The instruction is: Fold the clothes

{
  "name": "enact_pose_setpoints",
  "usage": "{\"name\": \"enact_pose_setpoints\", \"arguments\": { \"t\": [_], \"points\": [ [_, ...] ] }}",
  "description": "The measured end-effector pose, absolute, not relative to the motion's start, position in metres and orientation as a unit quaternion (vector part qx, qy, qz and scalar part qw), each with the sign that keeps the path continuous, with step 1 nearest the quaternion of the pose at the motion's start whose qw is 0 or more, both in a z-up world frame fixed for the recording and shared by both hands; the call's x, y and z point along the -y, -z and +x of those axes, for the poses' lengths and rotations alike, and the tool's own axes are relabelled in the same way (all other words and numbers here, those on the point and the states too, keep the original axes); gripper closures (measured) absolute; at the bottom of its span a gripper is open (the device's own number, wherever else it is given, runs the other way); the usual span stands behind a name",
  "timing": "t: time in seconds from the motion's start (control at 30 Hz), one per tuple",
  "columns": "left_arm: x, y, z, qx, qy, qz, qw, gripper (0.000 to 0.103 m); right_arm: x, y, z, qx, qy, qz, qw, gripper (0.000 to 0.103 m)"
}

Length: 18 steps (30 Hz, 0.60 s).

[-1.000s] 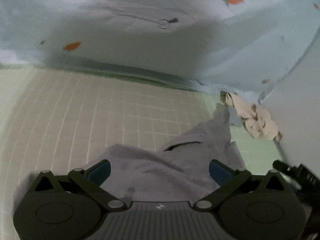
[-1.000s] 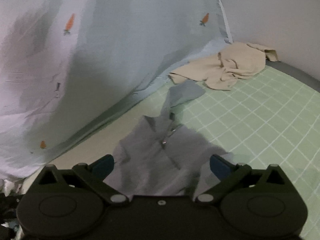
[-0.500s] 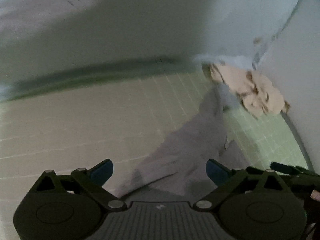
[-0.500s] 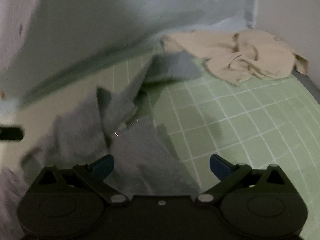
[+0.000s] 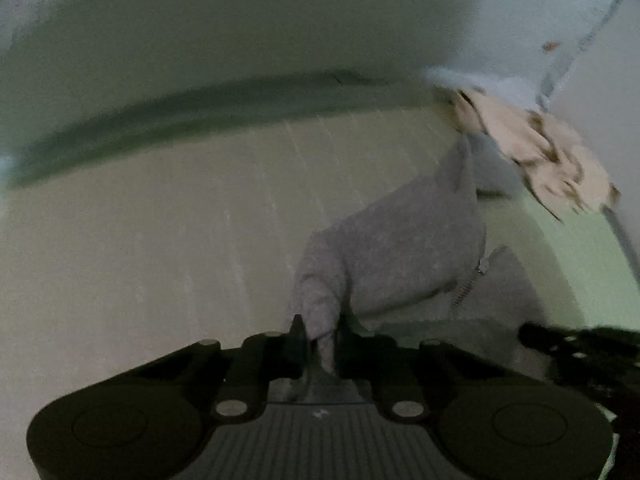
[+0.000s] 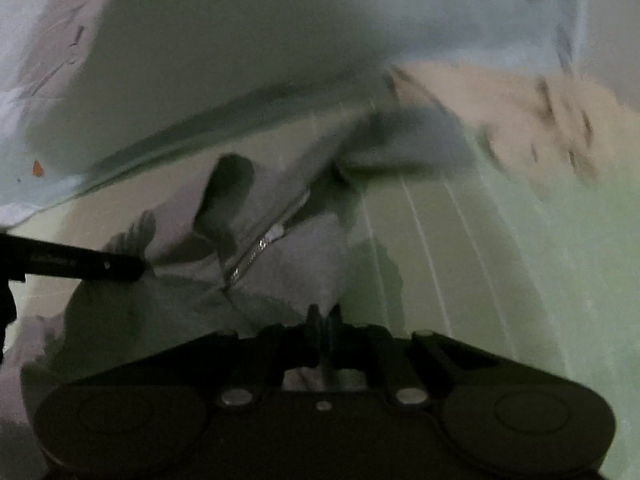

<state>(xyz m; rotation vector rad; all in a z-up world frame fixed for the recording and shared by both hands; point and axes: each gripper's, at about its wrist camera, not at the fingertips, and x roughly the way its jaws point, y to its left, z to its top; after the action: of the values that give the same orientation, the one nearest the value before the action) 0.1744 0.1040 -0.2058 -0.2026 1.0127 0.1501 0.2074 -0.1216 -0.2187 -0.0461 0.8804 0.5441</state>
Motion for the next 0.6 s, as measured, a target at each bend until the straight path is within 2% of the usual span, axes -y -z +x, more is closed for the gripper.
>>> {"name": "enact_pose_setpoints", "arguments": {
  "t": [0.13,0.3,0.47,0.6],
  "points": [
    [-0.152,0.180,0.204,-0.446,-0.143,-0.094,0.879,0.092,0.088,0.191,0.230,-0.359,-0.264,-0.030,0.895,0.100],
    [-0.189,0.110,0.206,-0.355,-0.161,-0.124,0.912,0.092,0.075,0.135,0.235,-0.269,-0.250,-0.016,0.930,0.100],
    [-0.179,0.053,0.138,-0.298,-0.120,-0.147,0.935,0.092,0.092,0.085,0.181,-0.209,-0.235,-0.026,0.949,0.100],
    [-0.152,0.049,0.053,-0.318,-0.104,-0.161,0.929,0.092,0.126,0.079,0.116,-0.225,-0.234,-0.045,0.945,0.100]
  ]
}}
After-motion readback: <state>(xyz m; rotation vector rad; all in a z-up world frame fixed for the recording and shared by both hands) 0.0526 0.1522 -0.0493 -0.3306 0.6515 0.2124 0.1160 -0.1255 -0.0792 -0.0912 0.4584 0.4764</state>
